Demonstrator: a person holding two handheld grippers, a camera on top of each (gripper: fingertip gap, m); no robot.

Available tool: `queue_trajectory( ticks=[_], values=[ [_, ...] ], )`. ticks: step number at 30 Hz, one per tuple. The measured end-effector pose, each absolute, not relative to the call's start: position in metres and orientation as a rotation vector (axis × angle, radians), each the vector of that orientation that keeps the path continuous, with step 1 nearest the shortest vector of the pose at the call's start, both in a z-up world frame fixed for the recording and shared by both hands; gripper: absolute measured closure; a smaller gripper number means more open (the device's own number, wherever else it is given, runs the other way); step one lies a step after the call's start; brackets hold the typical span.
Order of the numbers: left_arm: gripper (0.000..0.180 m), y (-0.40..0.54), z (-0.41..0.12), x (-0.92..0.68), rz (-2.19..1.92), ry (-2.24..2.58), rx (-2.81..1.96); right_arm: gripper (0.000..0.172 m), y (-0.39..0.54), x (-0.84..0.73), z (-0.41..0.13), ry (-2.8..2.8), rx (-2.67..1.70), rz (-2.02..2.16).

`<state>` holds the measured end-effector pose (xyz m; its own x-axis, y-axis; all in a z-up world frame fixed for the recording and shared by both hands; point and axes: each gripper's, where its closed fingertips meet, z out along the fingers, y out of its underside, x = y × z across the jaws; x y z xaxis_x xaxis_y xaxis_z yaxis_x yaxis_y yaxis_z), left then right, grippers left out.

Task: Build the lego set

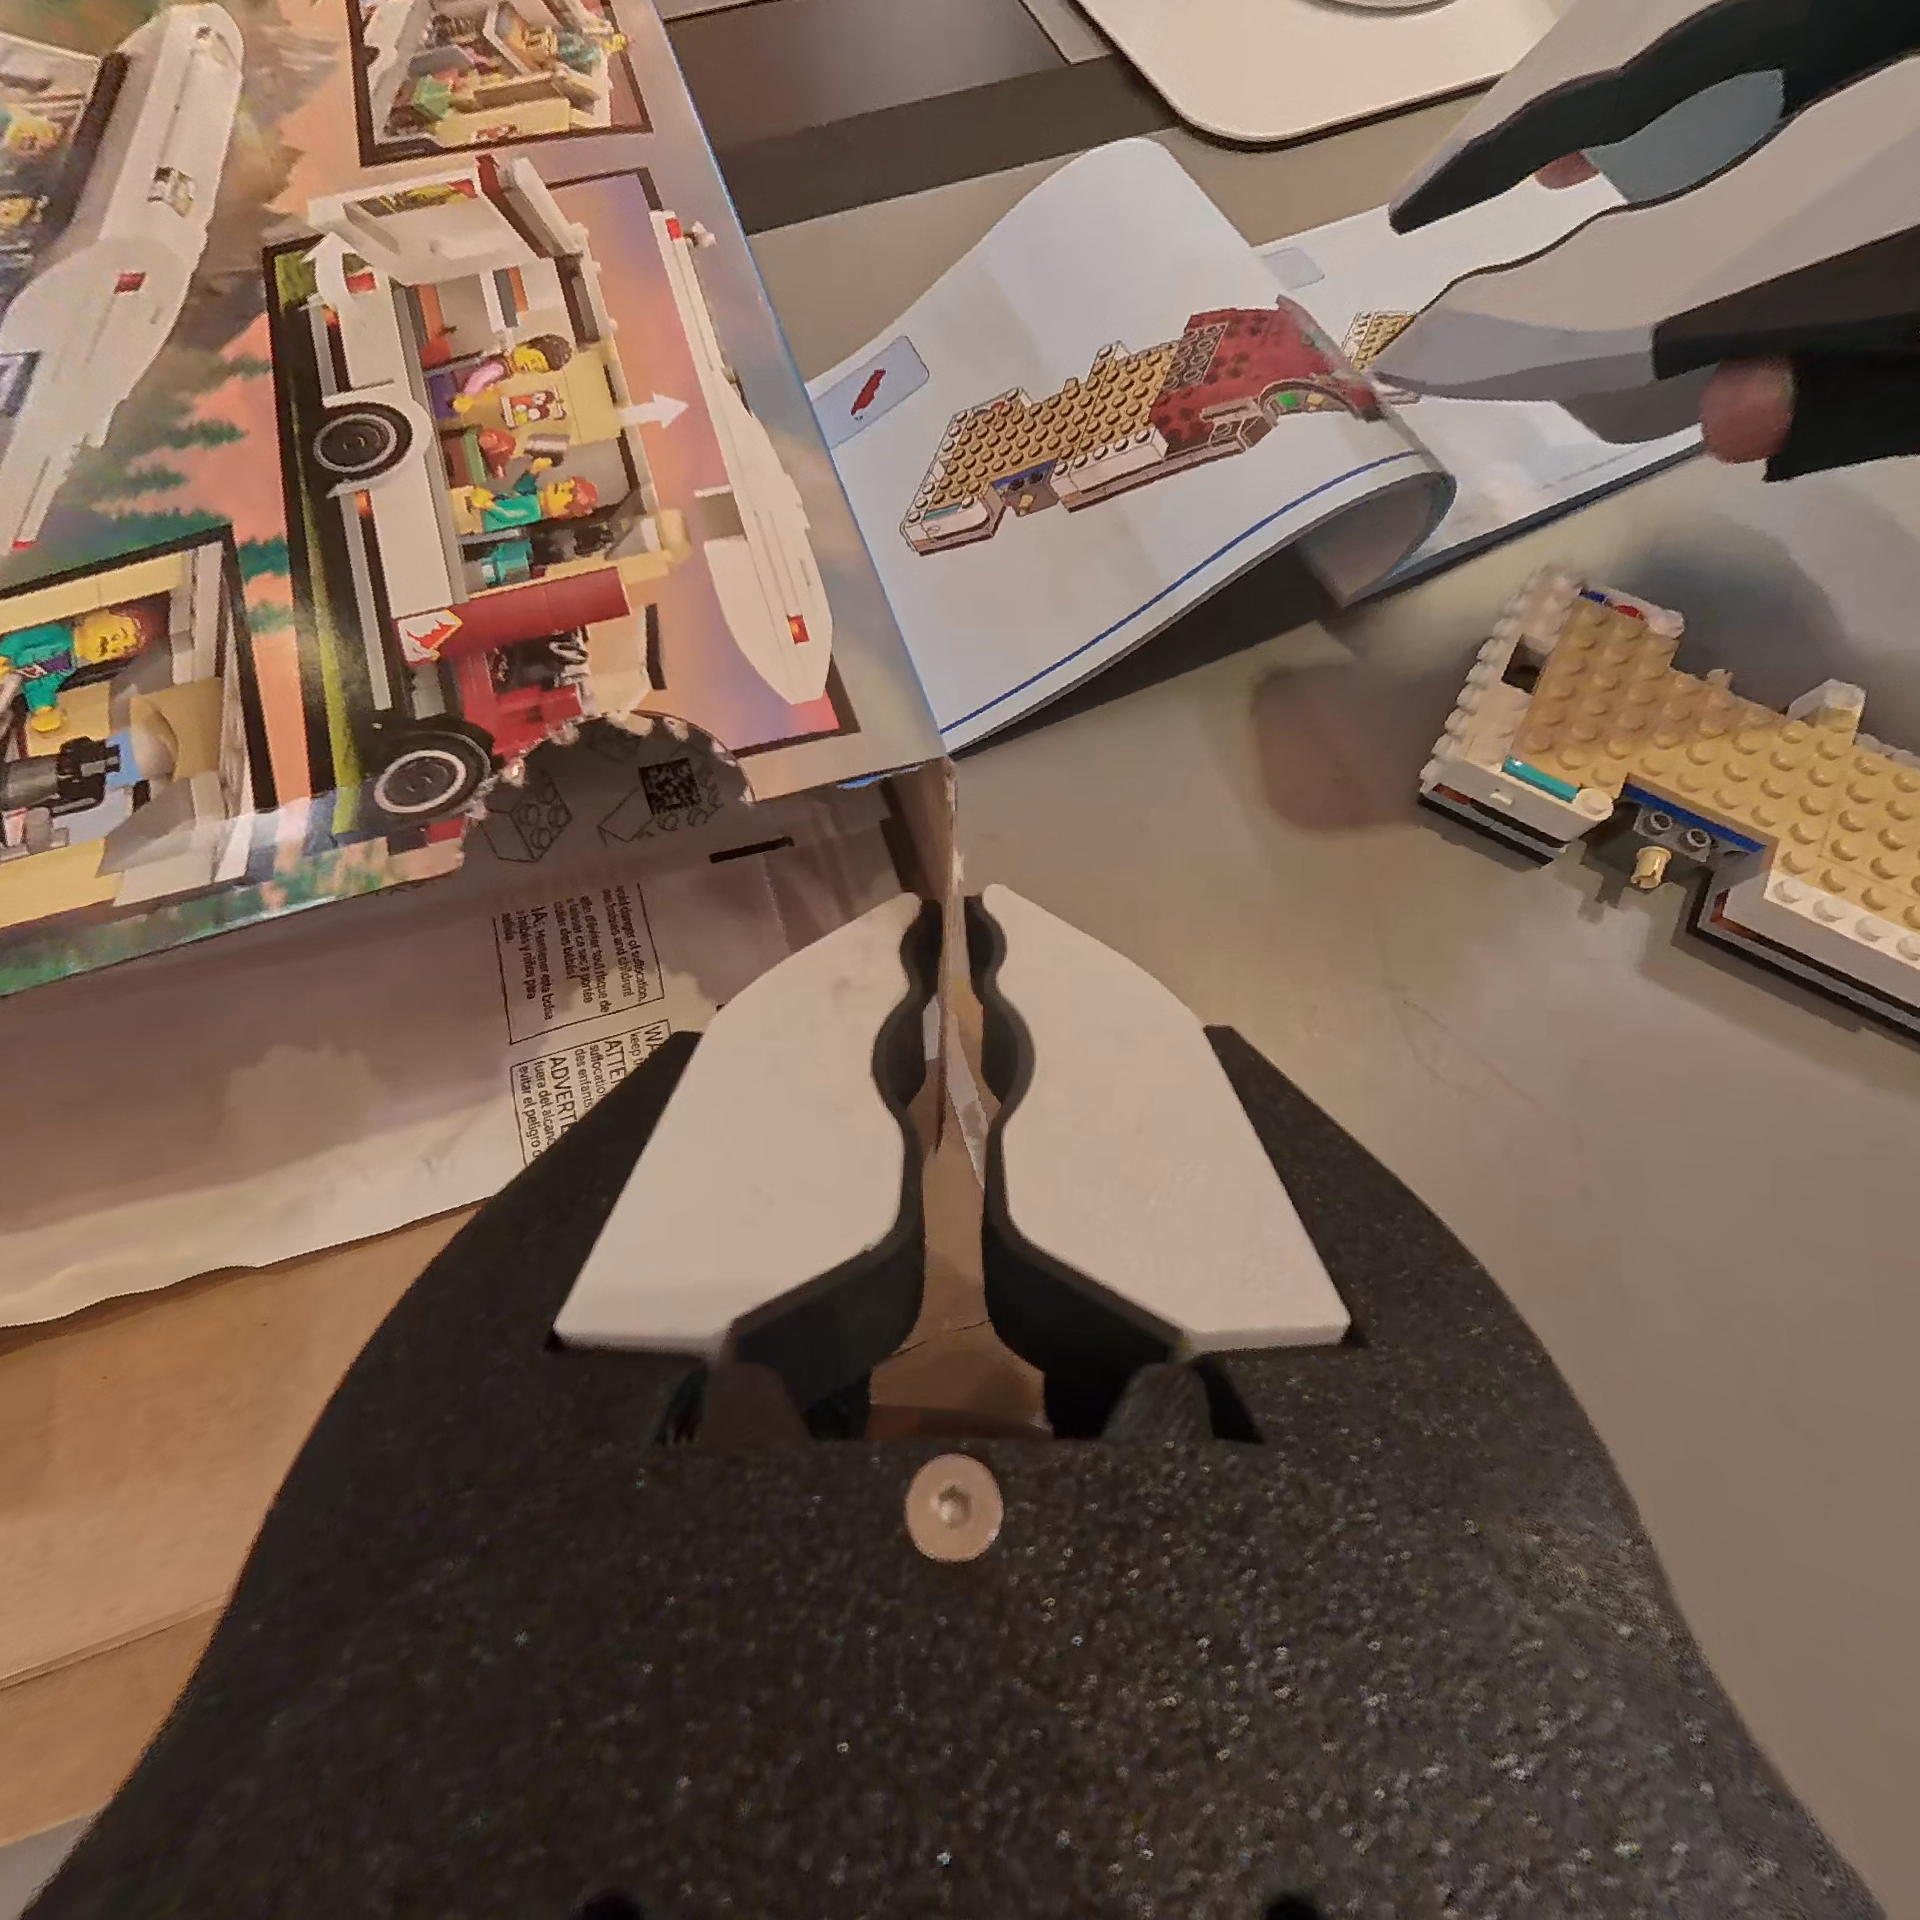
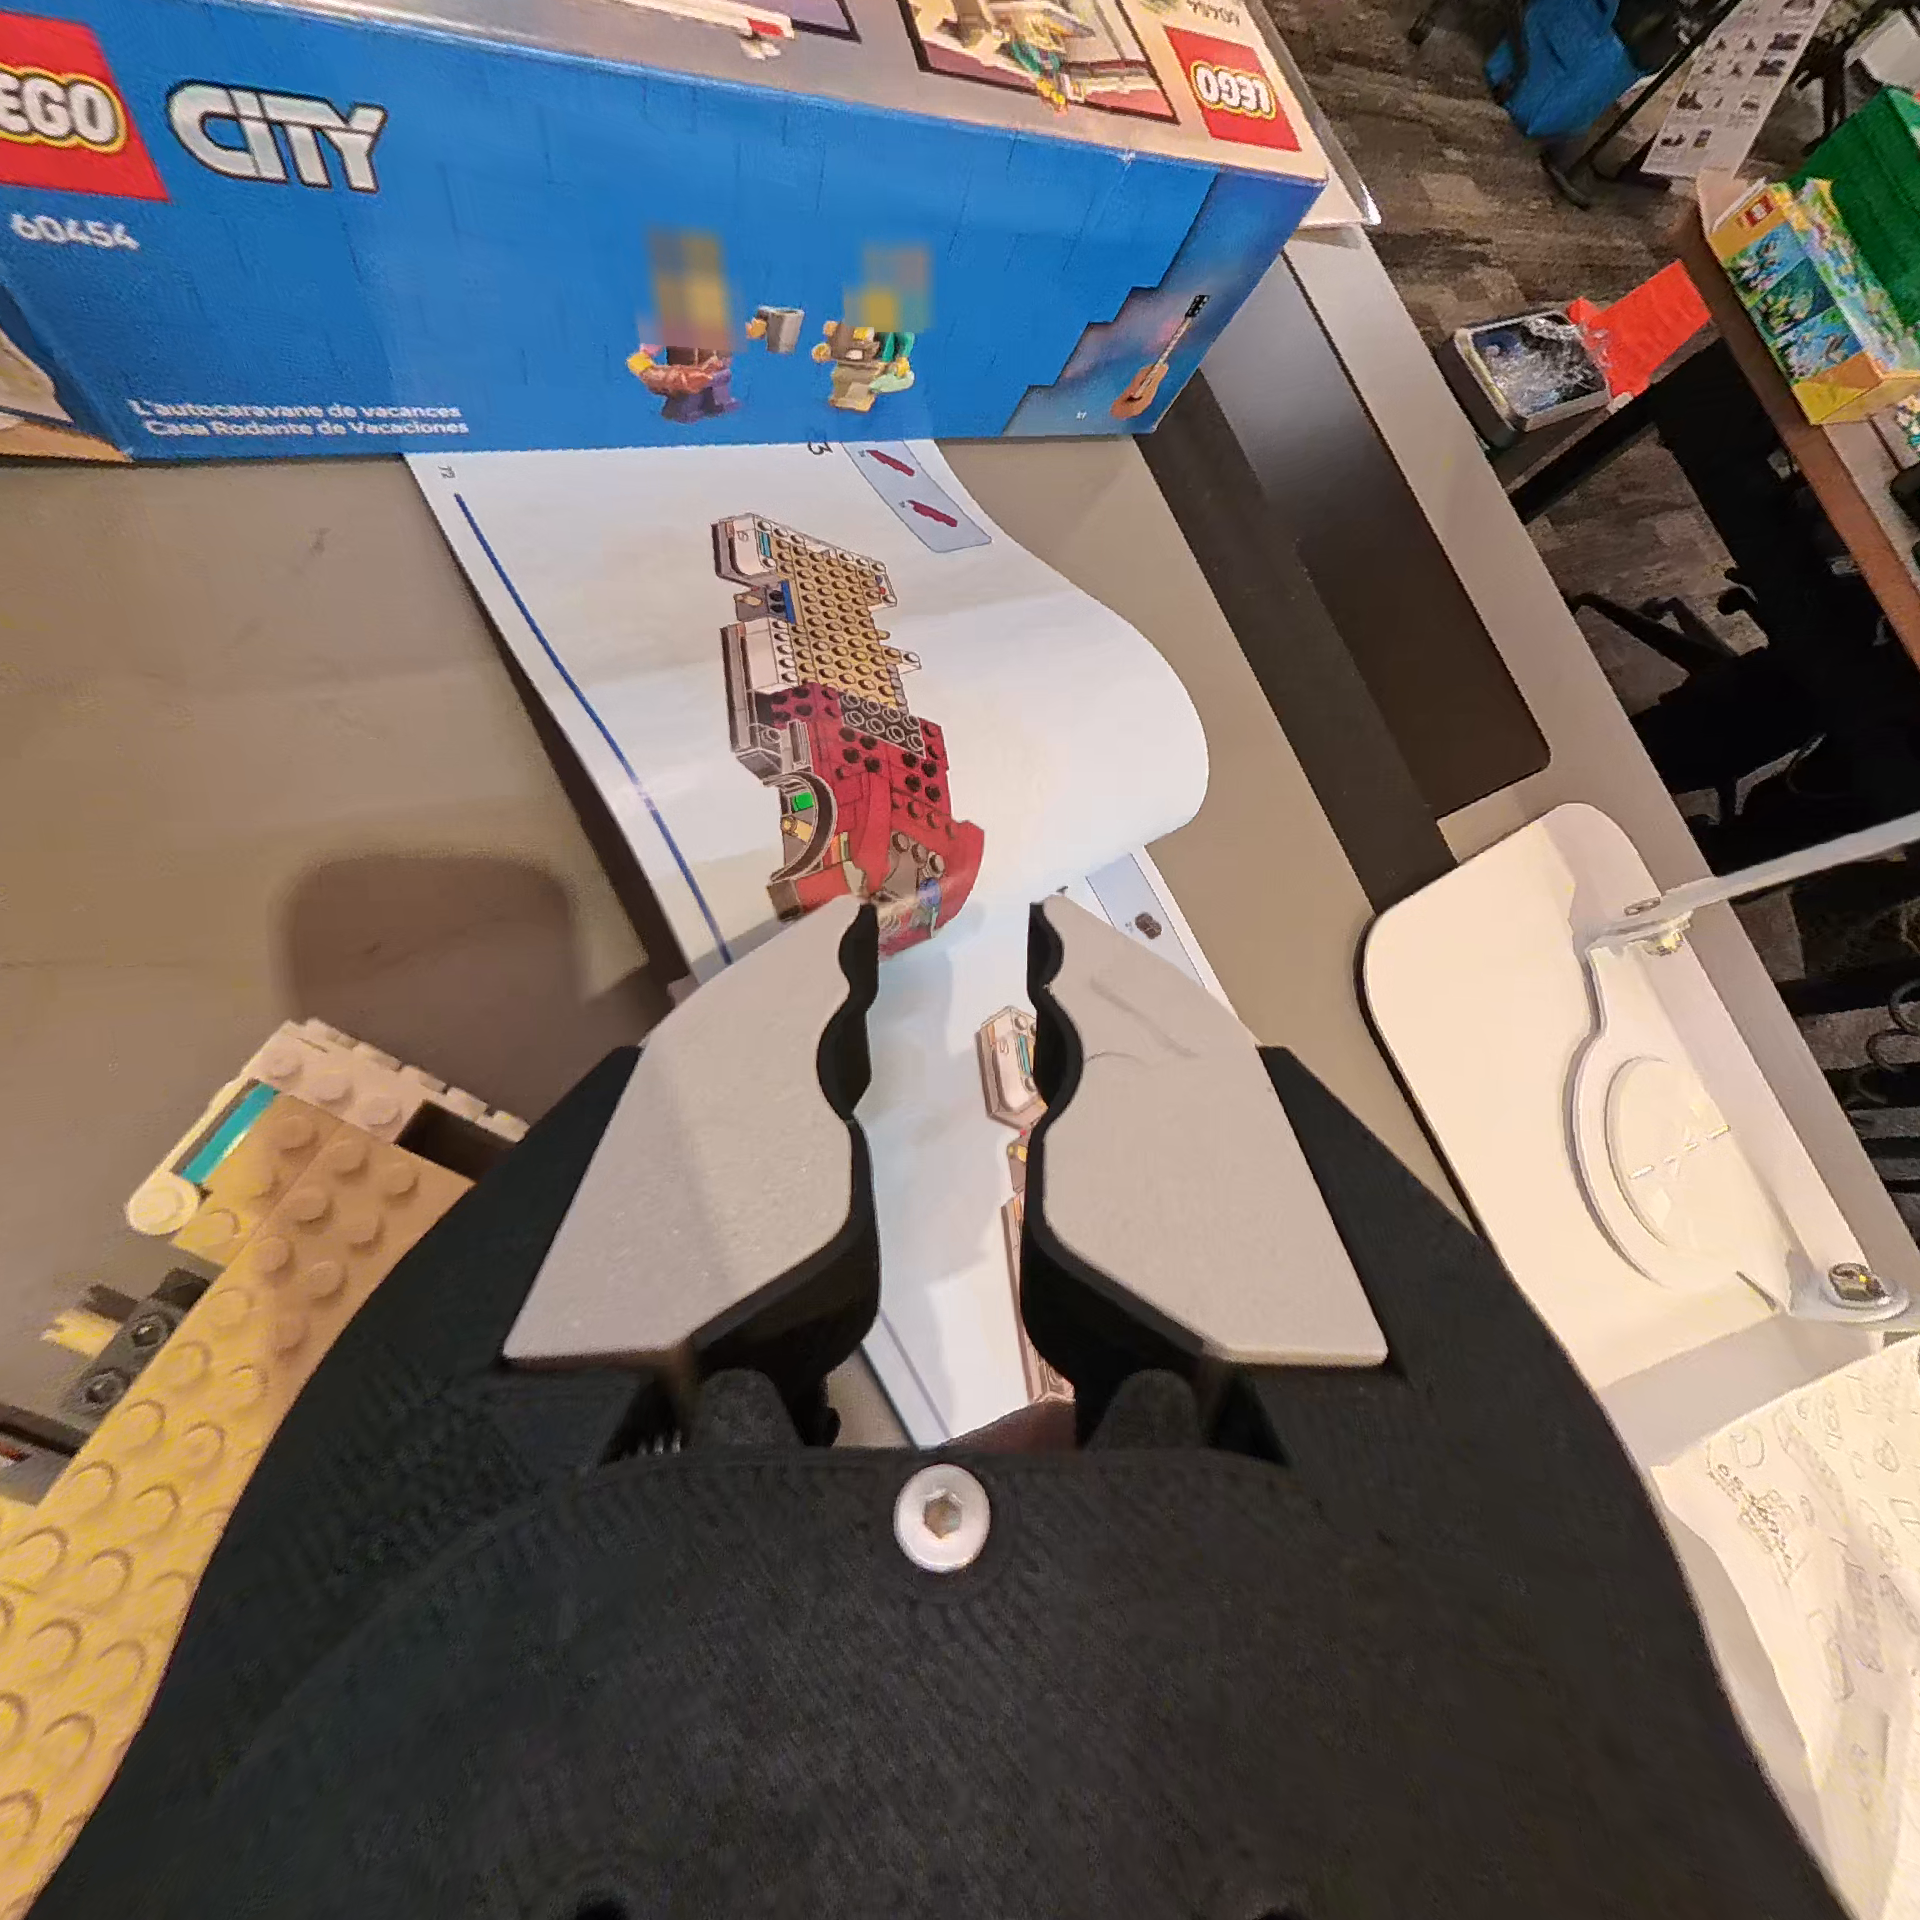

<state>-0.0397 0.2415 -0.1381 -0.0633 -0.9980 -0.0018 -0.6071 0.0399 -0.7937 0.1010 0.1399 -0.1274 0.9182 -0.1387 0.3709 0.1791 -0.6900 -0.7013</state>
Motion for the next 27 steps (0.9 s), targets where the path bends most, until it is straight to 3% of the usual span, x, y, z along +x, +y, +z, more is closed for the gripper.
queue_trajectory(
  ticks=[5,12,19,27],
  values=[
    [0.152,0.248,-0.136,-0.044,-0.805,1.695,-1.631,0.143,0.114,0.093,-0.117,-0.008,-2.248,-0.538],
    [0.133,0.25,-0.104,-0.06,-0.73,1.457,-1.475,0.143,0.024,0.04,-0.117,0.001,-2.235,-0.529],
    [0.133,0.198,-0.105,-0.062,-0.802,1.494,-1.319,0.143,-0.079,-0.038,-0.161,0.051,-2.301,-0.431],
    [0.133,0.131,-0.131,-0.04,-0.758,1.783,-1.205,0.142,-0.17,-0.051,-0.153,0.197,-2.31,-0.447]
  ],
)
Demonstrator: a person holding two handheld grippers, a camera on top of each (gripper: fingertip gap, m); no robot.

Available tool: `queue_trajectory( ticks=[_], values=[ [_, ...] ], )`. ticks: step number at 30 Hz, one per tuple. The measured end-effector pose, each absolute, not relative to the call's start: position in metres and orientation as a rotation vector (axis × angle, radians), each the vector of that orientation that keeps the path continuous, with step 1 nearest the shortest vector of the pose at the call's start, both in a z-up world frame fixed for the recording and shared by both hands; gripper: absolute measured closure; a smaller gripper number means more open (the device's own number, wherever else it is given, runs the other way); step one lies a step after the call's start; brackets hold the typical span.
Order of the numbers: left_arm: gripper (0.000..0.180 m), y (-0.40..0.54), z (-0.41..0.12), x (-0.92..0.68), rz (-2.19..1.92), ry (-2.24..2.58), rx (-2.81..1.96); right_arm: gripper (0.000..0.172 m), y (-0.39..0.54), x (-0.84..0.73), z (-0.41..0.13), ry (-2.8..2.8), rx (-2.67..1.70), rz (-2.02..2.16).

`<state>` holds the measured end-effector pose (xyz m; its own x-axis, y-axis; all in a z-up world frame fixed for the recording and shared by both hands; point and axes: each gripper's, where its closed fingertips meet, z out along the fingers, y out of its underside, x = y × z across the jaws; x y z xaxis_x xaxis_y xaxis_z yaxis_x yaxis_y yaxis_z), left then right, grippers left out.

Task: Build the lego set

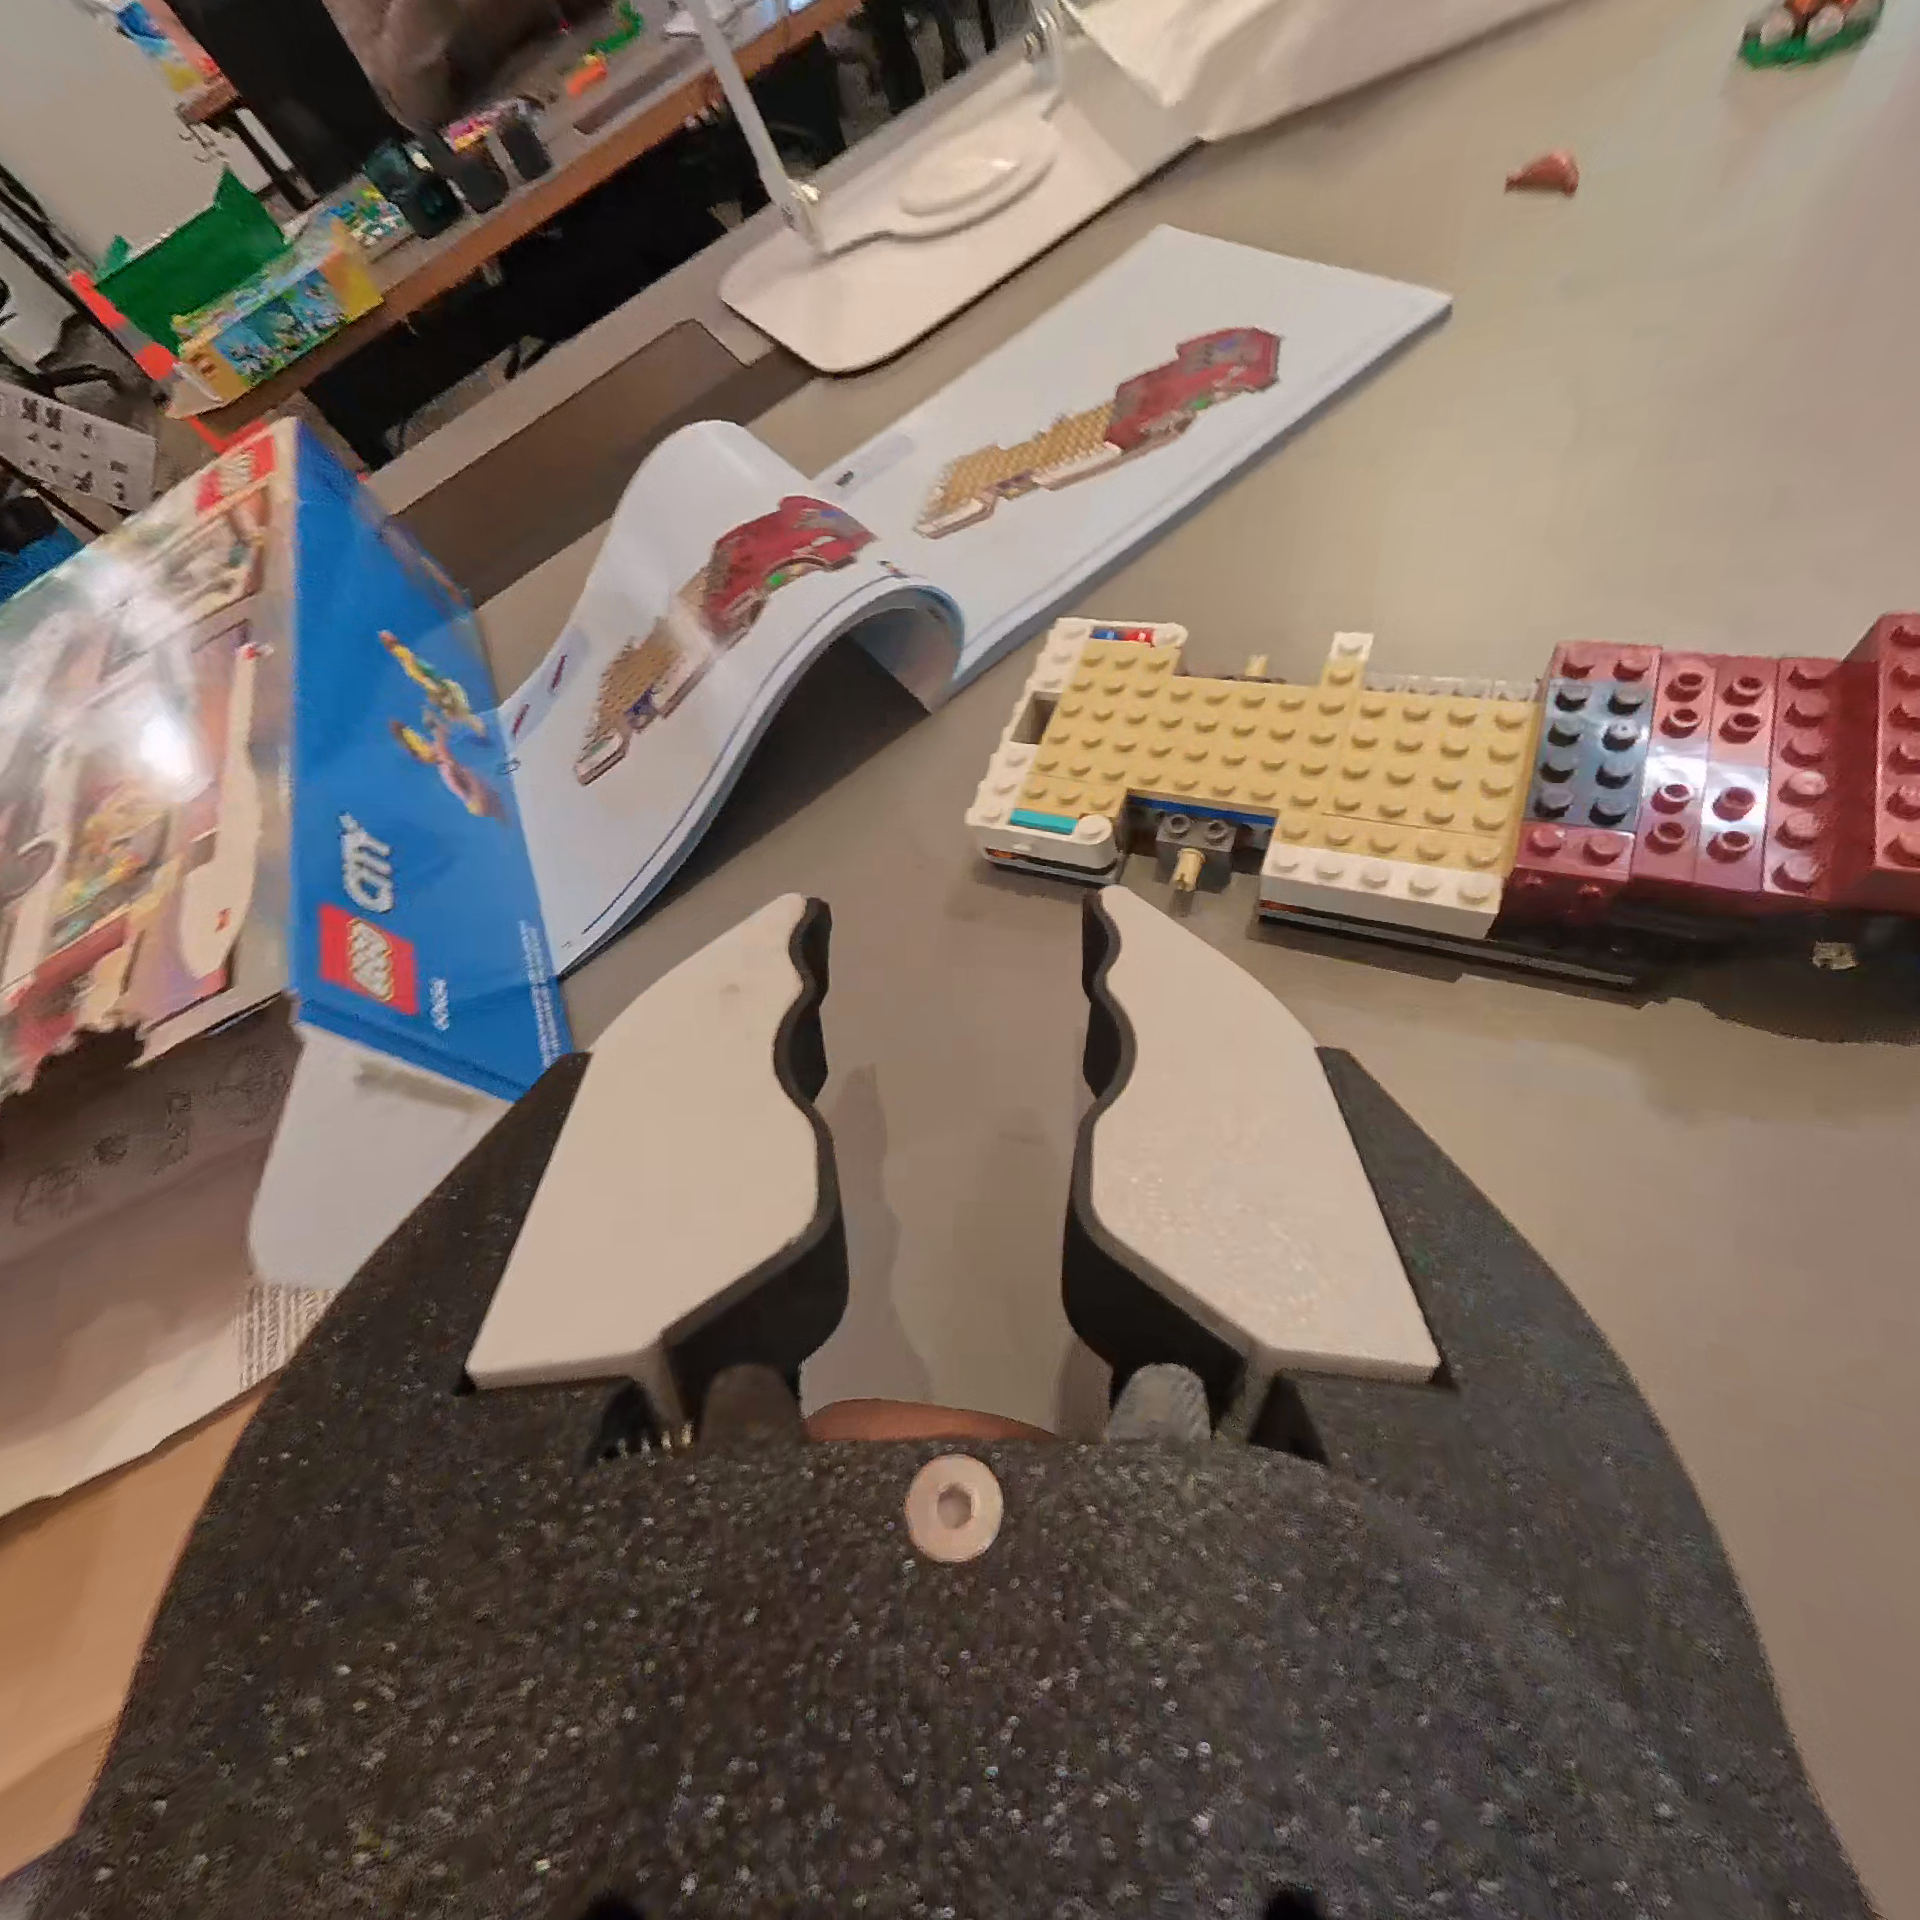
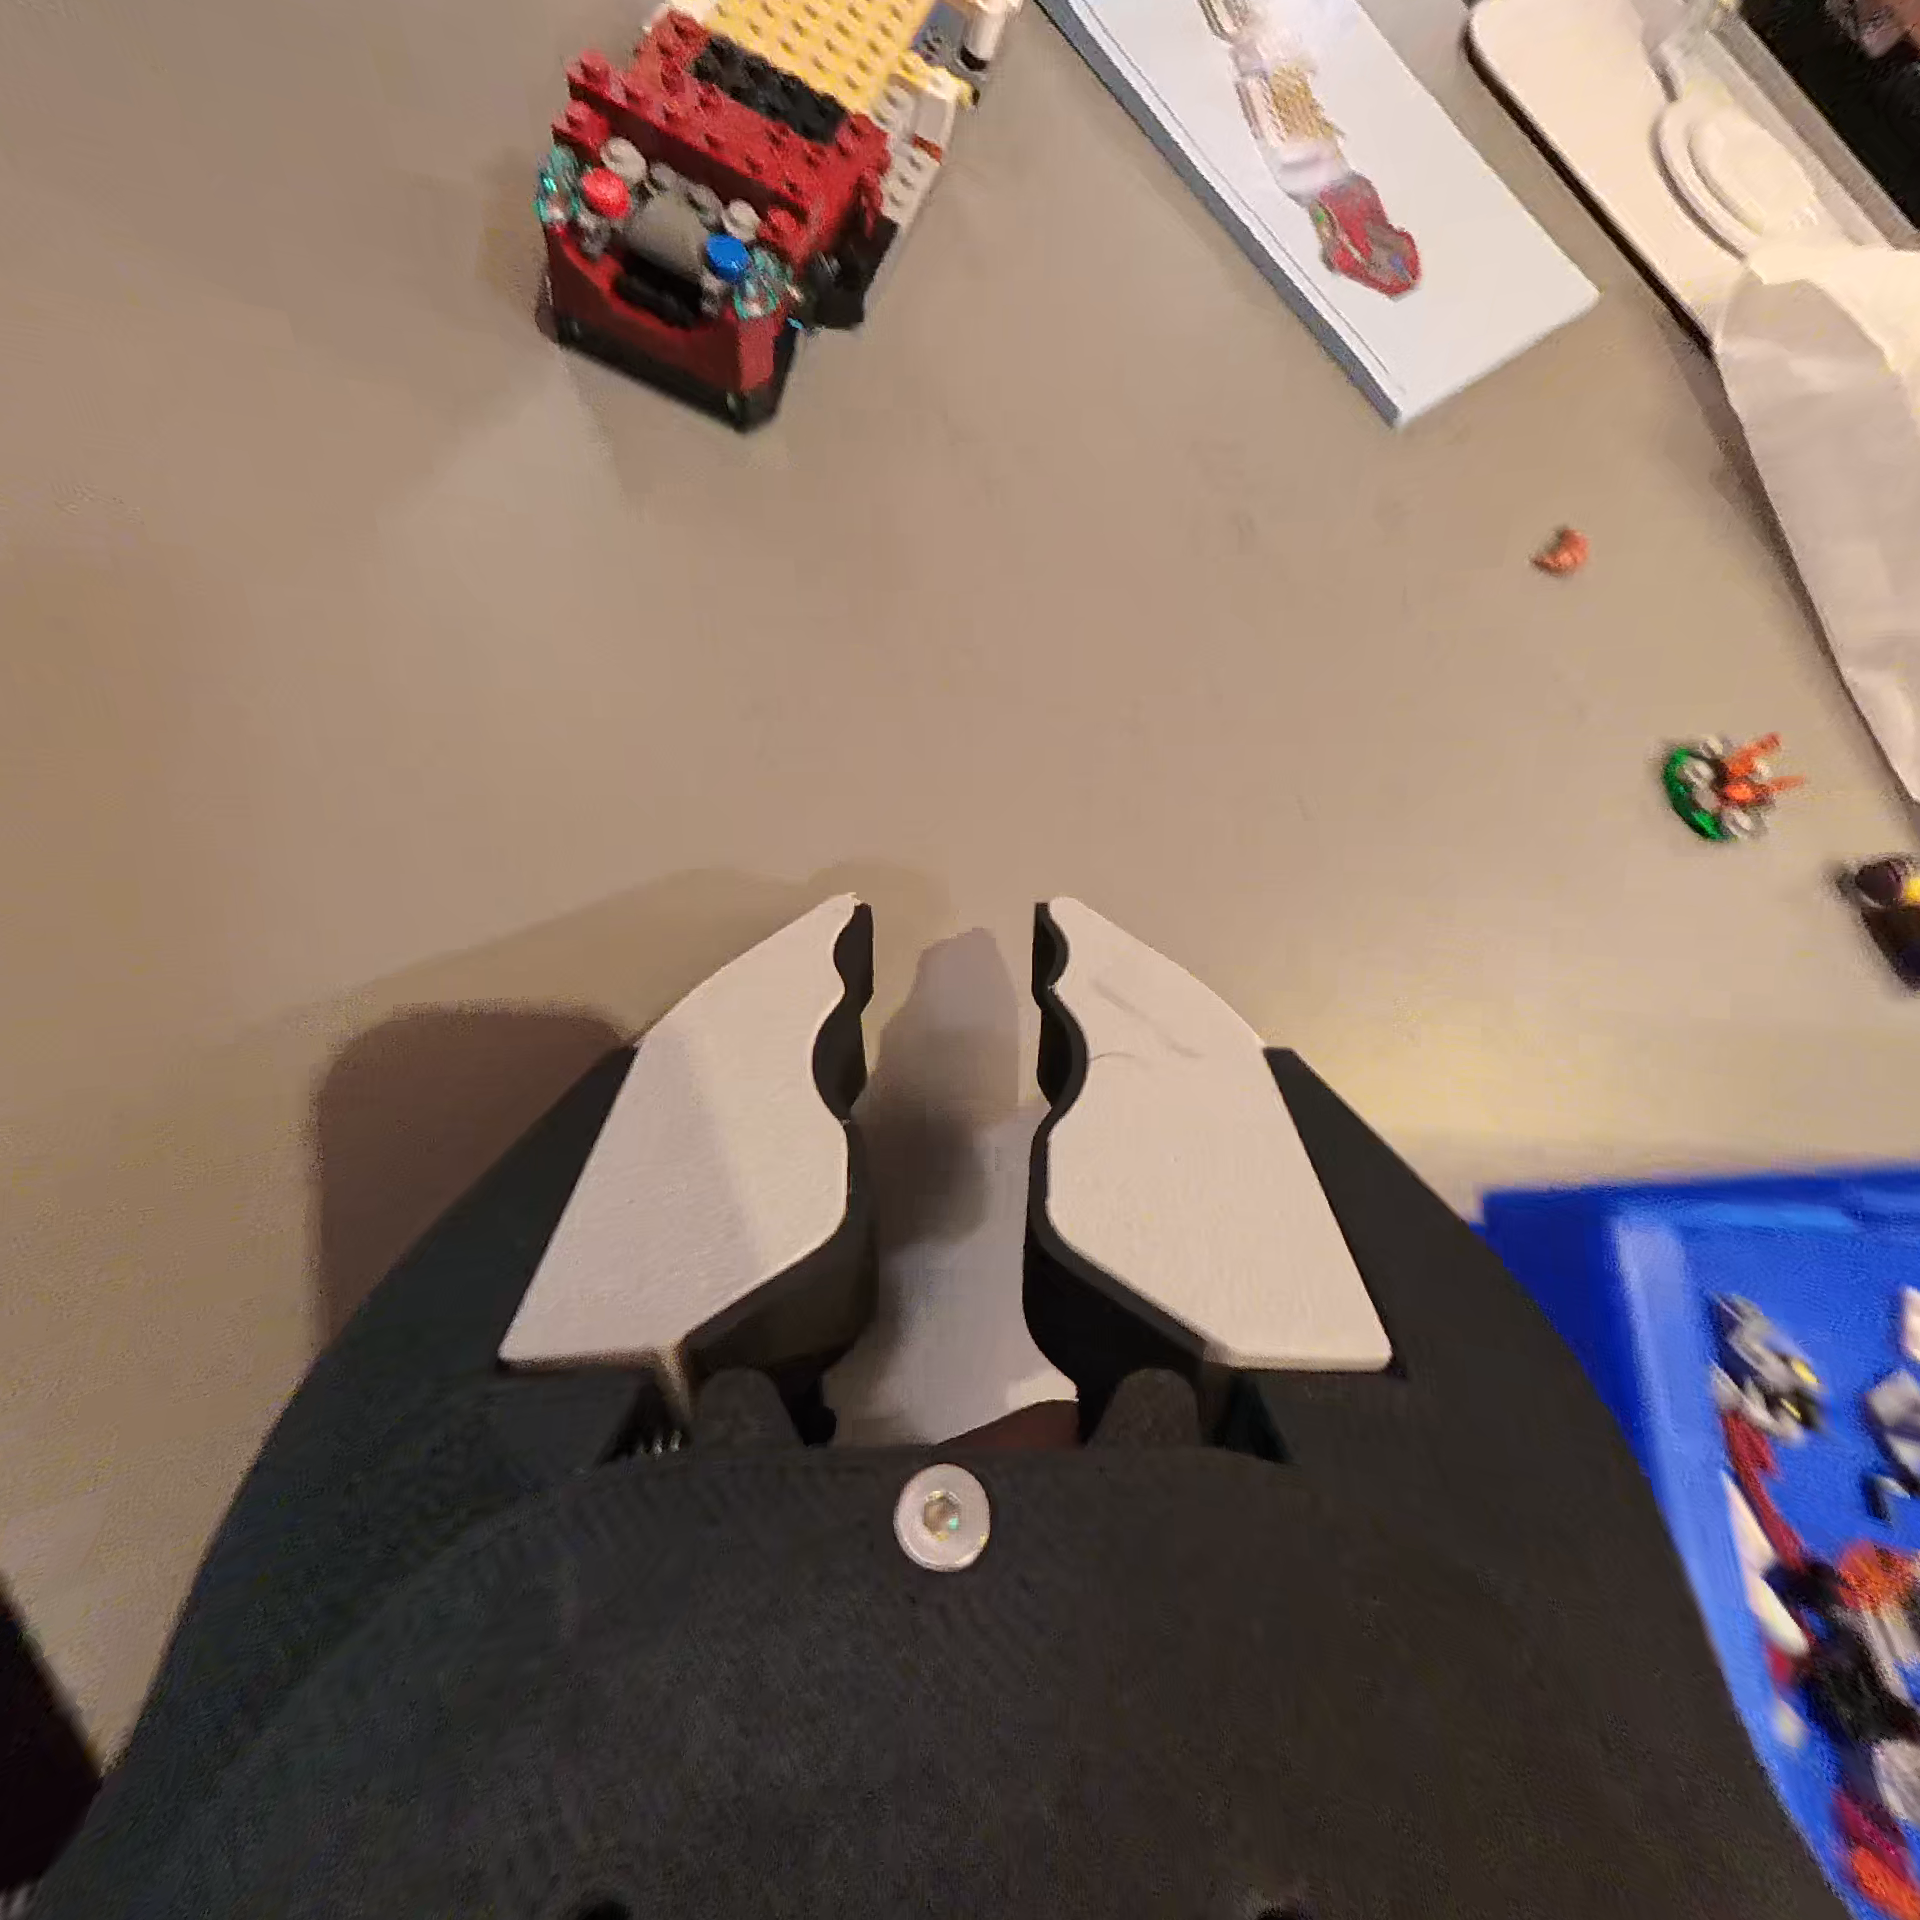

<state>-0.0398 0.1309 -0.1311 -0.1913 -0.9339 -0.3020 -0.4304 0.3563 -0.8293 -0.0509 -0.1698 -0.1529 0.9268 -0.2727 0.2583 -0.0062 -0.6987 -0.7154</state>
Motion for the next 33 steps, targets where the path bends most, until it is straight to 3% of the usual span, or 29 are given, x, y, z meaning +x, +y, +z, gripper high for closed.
queue_trajectory(
  ticks=[13,22,33],
  values=[
    [0.136,0.129,-0.147,-0.036,-0.771,1.881,-1.306,0.142,-0.311,0.038,-0.061,0.124,-2.464,-0.568],
    [0.139,0.125,-0.157,-0.034,-0.747,1.962,-1.313,0.146,-0.394,0.193,-0.113,0.305,-2.8,-0.581],
    [0.14,0.122,-0.163,-0.035,-0.7,2.004,-1.283,0.152,-0.378,0.237,-0.148,0.162,-3.039,-0.435]
  ],
)
